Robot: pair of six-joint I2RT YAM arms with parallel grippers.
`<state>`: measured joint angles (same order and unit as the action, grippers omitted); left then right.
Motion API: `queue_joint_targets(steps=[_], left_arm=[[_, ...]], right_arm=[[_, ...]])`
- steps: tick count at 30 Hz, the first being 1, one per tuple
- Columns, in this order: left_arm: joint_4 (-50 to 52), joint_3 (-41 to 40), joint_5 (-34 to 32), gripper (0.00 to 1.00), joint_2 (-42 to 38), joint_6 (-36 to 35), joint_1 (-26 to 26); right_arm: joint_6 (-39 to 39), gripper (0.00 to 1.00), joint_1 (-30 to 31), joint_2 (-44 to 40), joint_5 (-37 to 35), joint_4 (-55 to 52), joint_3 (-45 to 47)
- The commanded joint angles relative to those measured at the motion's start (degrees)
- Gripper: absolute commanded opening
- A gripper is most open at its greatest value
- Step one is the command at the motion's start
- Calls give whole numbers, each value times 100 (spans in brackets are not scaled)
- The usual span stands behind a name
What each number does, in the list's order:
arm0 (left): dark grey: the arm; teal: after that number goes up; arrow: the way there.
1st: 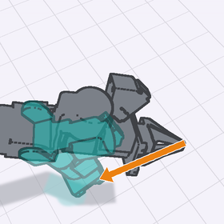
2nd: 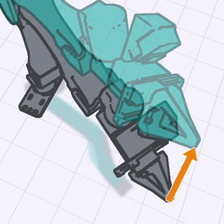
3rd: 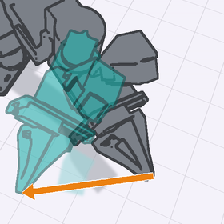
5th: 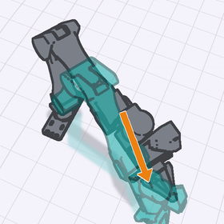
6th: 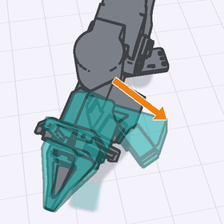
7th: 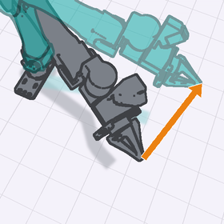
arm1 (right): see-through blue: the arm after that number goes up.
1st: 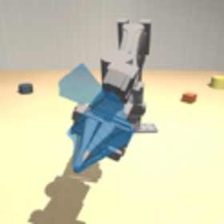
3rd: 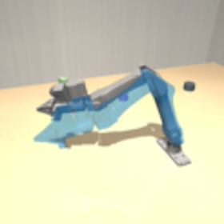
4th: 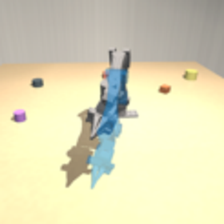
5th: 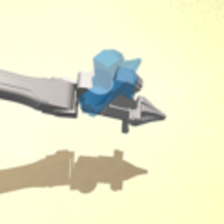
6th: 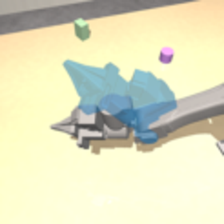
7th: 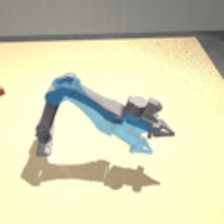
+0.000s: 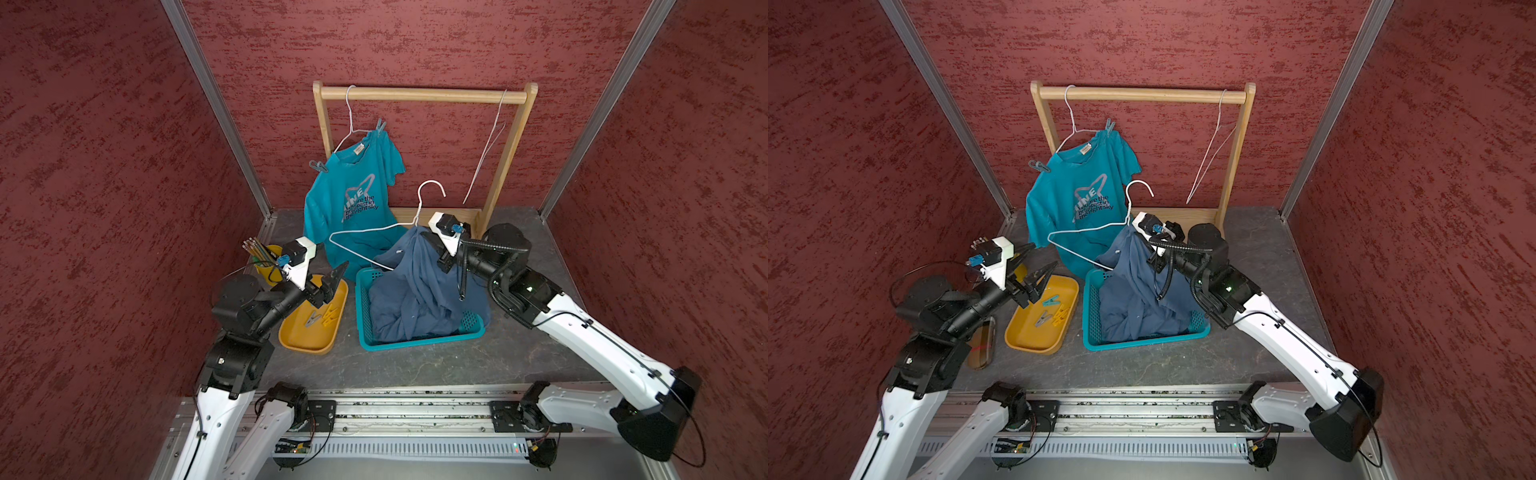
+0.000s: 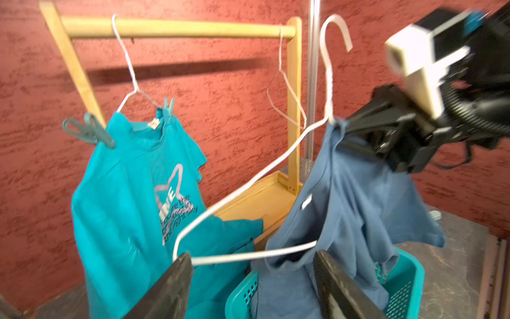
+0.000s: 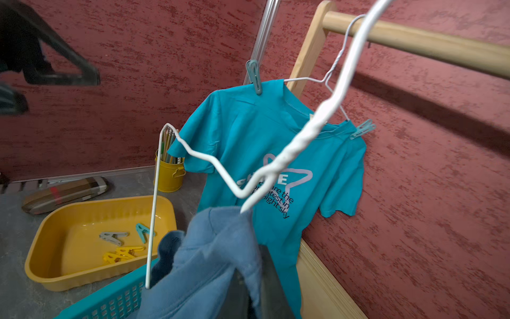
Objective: Remove the clothespins securing t-shirts to the hanger
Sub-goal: Remove the T-shirt from the hanger.
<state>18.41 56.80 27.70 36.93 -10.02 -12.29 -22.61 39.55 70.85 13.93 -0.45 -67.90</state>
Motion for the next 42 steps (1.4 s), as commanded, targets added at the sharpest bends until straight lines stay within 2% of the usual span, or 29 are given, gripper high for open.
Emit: queue_joint_targets(steps=[1,6,10,15,19,25,40,42], left_arm=[[-302,124,790,71,365,58,-99],[-706,312,1196,72,1058,149,-338],[-758,538,1494,70,1541,376,-501],[-994,715,2076,64,2137,1076,-518],[-1364,719,2160,60,2419,1442,-542],[-1468,778,2034,55,2676,1538,-565],[-1385,530,2274,24,2667,1340,-743],[-1296,534,2257,12,2641,1280,-745]], right_arm=[[-86,0,9,204,739,428,41],[-190,0,13,523,1242,478,17],[-315,0,18,524,1184,621,220],[-433,0,36,533,1076,734,387],[-480,0,106,585,1121,766,348],[-613,0,285,657,1080,599,258],[-674,0,457,766,944,554,114],[-651,0,457,751,930,623,152]])
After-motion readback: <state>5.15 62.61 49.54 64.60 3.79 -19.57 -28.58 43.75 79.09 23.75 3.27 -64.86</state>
